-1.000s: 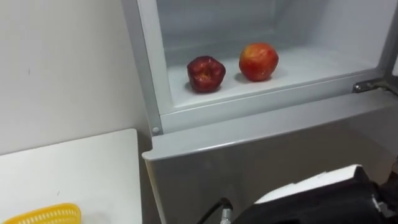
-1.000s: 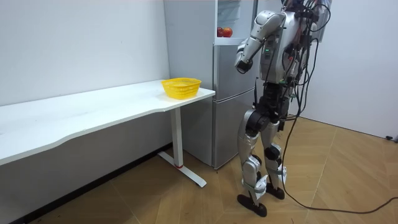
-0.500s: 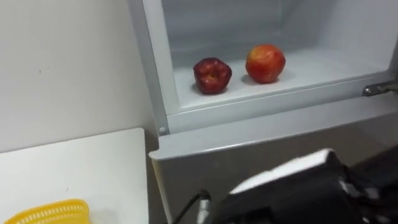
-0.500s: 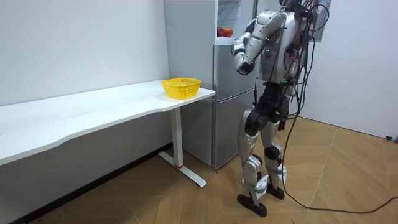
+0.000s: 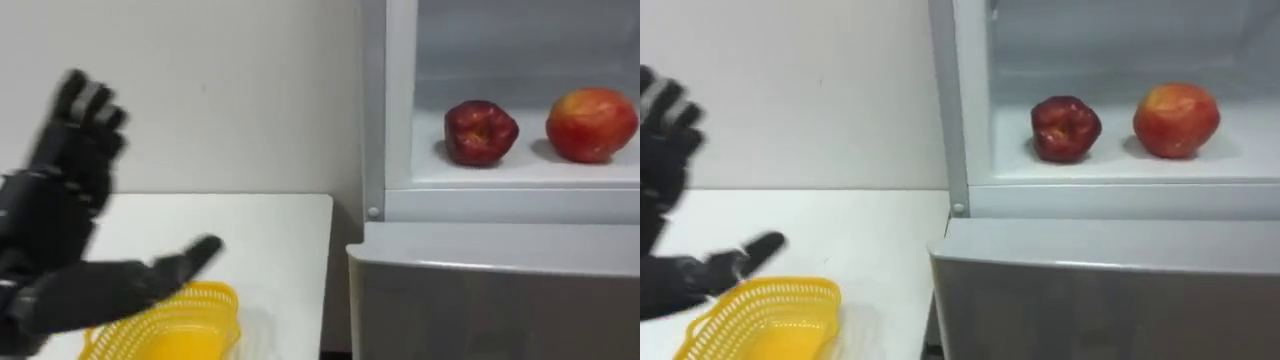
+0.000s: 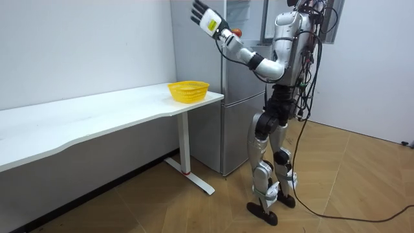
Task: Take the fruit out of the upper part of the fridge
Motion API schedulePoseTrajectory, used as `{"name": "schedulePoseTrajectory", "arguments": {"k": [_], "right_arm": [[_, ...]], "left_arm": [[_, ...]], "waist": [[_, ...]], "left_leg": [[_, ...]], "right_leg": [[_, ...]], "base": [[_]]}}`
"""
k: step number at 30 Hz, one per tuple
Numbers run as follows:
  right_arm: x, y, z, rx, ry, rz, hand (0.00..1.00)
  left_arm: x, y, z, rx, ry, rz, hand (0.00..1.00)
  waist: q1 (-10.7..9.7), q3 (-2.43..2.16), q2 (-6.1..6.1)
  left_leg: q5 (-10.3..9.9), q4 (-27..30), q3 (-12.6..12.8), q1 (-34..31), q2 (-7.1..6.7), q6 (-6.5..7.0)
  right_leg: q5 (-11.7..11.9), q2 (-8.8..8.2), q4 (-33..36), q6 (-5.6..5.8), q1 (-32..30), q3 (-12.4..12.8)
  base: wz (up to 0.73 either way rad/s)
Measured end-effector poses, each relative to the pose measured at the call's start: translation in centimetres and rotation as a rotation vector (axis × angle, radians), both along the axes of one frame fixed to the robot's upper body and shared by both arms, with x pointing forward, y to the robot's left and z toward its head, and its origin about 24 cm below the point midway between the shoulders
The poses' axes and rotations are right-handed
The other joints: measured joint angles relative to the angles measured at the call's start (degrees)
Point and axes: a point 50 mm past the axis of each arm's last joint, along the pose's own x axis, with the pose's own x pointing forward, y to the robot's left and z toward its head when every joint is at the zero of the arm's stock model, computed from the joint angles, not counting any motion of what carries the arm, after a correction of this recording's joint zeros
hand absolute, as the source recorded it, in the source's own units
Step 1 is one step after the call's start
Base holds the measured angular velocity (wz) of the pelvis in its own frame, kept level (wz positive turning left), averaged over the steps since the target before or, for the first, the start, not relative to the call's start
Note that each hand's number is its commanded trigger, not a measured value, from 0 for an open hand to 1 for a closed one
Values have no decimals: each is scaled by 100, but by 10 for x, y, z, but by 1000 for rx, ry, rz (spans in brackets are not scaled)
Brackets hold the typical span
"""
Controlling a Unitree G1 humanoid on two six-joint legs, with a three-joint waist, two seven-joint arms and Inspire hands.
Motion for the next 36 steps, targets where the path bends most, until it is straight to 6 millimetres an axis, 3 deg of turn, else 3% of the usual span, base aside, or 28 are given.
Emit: {"name": "schedulePoseTrajectory", "arguments": {"k": [4, 7, 10, 12, 13, 16, 18, 22, 28, 33, 34, 36], "right_arm": [[-15, 0, 1, -16, -2, -50, 0], [-25, 1, 2, -21, 5, -58, 0], [-22, -2, 3, -31, -5, -63, 0], [-18, -2, 3, -31, -19, -58, 0], [-14, -1, 3, -26, -29, -57, 0], [-5, -2, 4, -26, -59, -64, 0], [7, -5, 6, -36, -100, -90, 0], [32, -8, 12, -51, -232, -123, 0], [60, -5, 23, -56, -410, -158, 0], [91, -1, 42, -78, -584, -127, 0], [103, -1, 51, -104, -647, -109, 0], [106, -2, 58, -131, -694, -116, 0]], "left_arm": [[-28, 32, 0, -77, -66, 311, 0], [-46, 63, -14, -182, -58, 562, 0], [-56, 89, -58, -313, 87, 762, 0], [-68, 97, -109, -408, 291, 889, 0], [-75, 97, -134, -454, 391, 933, 0], [-86, 90, -184, -522, 605, 995, 0], [-98, 71, -231, -559, 837, 992, 0], [-122, 42, -283, -573, 1150, 934, 0], [-175, 11, -331, -532, 1570, 786, 0], [-196, -5, -344, -526, 1755, 634, 0], [-193, -6, -345, -524, 1761, 595, 0], [-191, -10, -347, -514, 1781, 535, 0]], "waist": [[120, -22, 72], [232, 9, 130], [228, 14, 159], [199, 22, 150], [186, 31, 107], [136, 37, -26], [79, 34, -85], [60, 28, -182], [-85, 26, -152], [-234, 37, -146], [-251, 67, -134], [-254, 121, -144]], "left_leg": [[-1, -65, -118, 131, -21, 5], [0, -95, -155, 195, -34, 6], [6, -113, -256, 197, -94, 16], [7, -81, -256, 181, -124, 16], [11, -83, -256, 146, -136, 8], [26, -81, -287, 89, -212, -9], [36, -74, -311, 80, -211, -17], [35, -76, -259, 96, -194, -18], [22, -128, -188, 105, -181, -1], [20, -130, -117, 72, -146, 2], [20, -126, -78, 49, -119, 2], [21, -127, -8, 40, -108, 1]], "right_leg": [[-6, -34, 11, 9, 123, -225], [-23, -51, 17, 34, 175, -341], [-70, -86, 19, 37, 227, -381], [-124, -111, 9, 19, 220, -378], [-155, -120, 1, 6, 217, -387], [-244, -151, -90, -17, 220, -410], [-239, -144, -89, -25, 215, -440], [-230, -133, -88, -35, 218, -400], [-209, -140, -88, -23, 185, -377], [-208, -146, -73, -22, 129, -351], [-190, -139, -73, -25, 125, -325], [-176, -132, -71, -28, 98, -279]], "base": [[13], [4], [11], [0], [0], [6], [6], [-4], [-3], [-5], [-15], [-15]]}}
